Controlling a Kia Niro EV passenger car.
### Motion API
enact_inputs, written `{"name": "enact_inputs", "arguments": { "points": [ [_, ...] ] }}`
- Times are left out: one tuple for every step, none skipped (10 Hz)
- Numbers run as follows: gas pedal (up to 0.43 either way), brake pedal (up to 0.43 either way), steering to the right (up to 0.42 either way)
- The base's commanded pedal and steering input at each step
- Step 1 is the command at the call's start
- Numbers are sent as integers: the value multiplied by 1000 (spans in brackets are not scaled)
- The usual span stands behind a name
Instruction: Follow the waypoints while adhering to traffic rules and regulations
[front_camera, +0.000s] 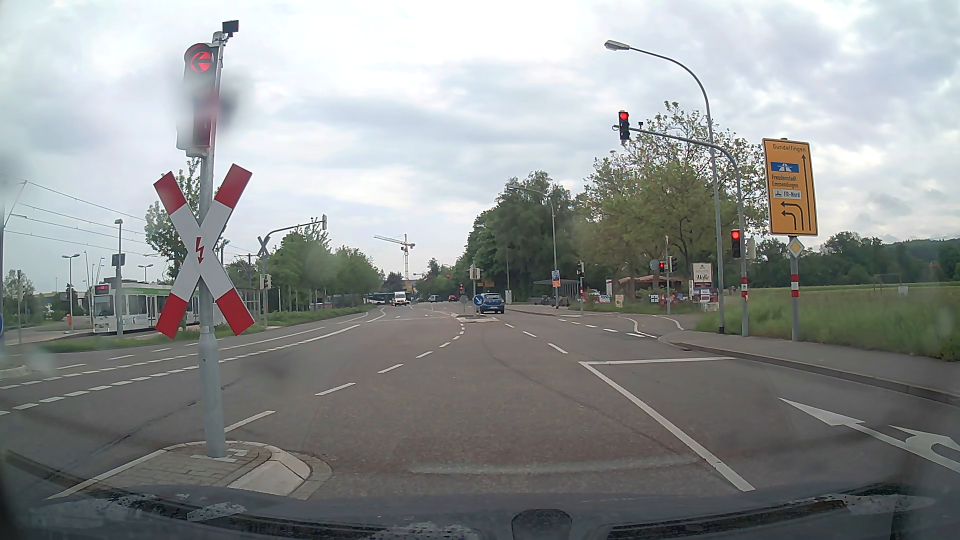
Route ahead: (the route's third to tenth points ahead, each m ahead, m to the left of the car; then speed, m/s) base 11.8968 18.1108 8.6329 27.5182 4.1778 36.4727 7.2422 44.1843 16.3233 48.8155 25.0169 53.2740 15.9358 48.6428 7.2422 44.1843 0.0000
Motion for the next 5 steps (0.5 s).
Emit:
{"name": "enact_inputs", "arguments": {
  "points": [
    [0, 201, 9],
    [0, 201, 9],
    [0, 201, 9],
    [0, 201, 9],
    [0, 201, 9]
  ]
}}
